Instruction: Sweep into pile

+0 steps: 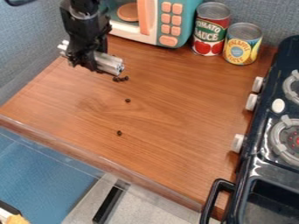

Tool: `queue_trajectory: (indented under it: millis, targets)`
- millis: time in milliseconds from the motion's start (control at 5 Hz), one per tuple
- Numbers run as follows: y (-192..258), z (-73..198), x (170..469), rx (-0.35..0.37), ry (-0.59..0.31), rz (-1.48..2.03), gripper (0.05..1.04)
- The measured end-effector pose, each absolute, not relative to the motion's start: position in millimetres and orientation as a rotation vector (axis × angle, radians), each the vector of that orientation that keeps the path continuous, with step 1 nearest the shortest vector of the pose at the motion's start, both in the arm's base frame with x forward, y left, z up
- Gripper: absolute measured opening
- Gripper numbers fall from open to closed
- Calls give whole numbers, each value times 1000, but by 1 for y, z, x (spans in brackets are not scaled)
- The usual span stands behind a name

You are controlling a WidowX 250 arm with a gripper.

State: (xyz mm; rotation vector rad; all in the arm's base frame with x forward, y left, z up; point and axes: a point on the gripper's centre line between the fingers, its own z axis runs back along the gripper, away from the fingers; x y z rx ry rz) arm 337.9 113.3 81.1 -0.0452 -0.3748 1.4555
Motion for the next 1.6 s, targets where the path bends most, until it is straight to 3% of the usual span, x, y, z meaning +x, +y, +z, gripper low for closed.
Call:
queue_trajectory:
  millis: [200,400,800,1200,1400,1600]
  targets:
    - [97,96,316,-105,-374,1461,394]
    - [64,76,290,-101,-279,1460,394]
    - [16,38,257,-101,-220,1524,394]
    - [0,32,257,-122,-222,1450,394]
    - [0,21,261,-78,-191,1447,399]
    - [4,18,261,-37,-171,1449,465]
